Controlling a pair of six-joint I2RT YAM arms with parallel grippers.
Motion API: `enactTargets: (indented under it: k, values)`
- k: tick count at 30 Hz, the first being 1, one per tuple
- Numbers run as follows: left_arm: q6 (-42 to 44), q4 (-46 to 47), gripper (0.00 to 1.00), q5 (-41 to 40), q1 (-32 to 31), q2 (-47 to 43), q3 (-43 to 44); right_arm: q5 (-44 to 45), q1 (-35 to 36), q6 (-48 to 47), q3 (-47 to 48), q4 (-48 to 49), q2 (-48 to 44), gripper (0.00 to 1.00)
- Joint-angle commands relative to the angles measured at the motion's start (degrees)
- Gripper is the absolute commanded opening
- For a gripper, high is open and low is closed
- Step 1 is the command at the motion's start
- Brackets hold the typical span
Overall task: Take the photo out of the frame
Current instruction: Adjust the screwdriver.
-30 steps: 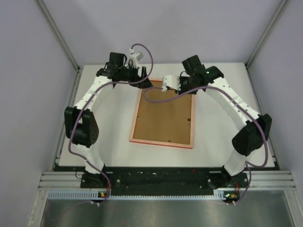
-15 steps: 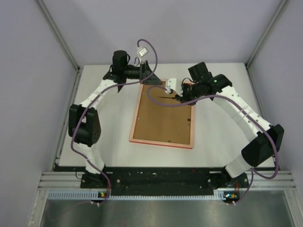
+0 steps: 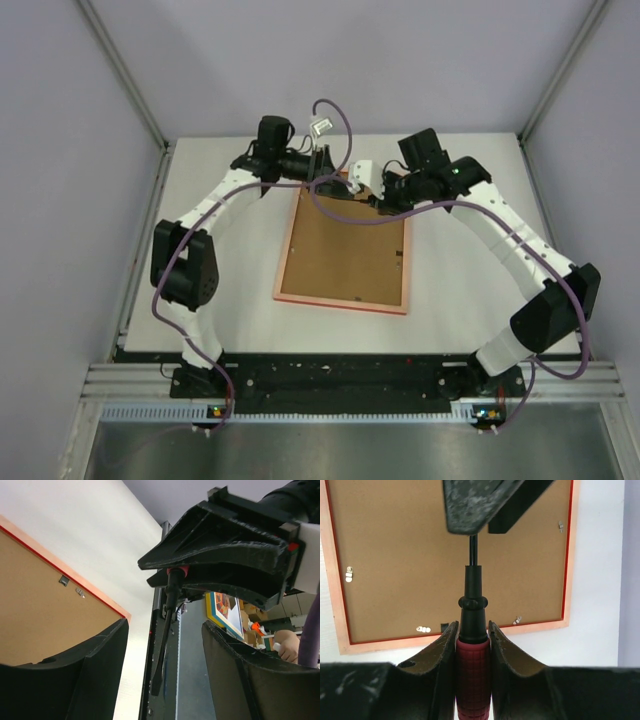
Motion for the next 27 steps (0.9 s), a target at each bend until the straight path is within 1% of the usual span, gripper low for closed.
enactTargets:
  k: [1, 6, 8, 11, 15, 17, 19, 20, 27]
  values:
    - [8.6, -8.5, 0.65, -0.7, -0.6, 0.0, 3.0, -1.3, 0.1, 0.5, 4.1, 2.2, -1.5, 0.0]
    - [11.0, -12.0, 0.55, -1.6, -1.2, 0.7, 5.0, -1.5, 0.1, 0.6, 5.2, 2.1, -1.2, 0.0]
    - [11.7, -12.8, 0.48, -2.1, -1.5, 0.7, 5.6, -1.6, 0.2, 0.7, 5.3, 2.0, -1.3, 0.0]
    - [11.4, -12.9, 0.4, -2.1, -1.5, 0.8, 6.3, -1.7, 0.1, 0.5, 5.3, 1.9, -1.2, 0.0]
    - [11.2, -13.1, 0.26, -2.2, -1.7, 1.5, 7.2, -1.8, 0.2, 0.4, 5.5, 1.5, -1.3, 0.0]
    - [11.0, -13.1, 0.16, -2.2, -1.7, 1.6, 7.7, -2.0, 0.2, 0.3, 5.7, 1.3, -1.2, 0.0]
    - [10.8, -13.1, 0.07, -2.3, -1.8, 1.8, 8.0, -2.0, 0.2, 0.3, 6.0, 1.3, -1.3, 0.0]
    - [10.6, -13.1, 0.0, -2.3, -1.9, 1.8, 8.3, -2.0, 0.3, 0.4, 6.1, 1.2, -1.2, 0.0]
    - [10.7, -13.3, 0.0, -2.7, -2.1, 1.7, 8.4, -2.3, 0.2, 0.7, 7.1, 1.1, -1.2, 0.0]
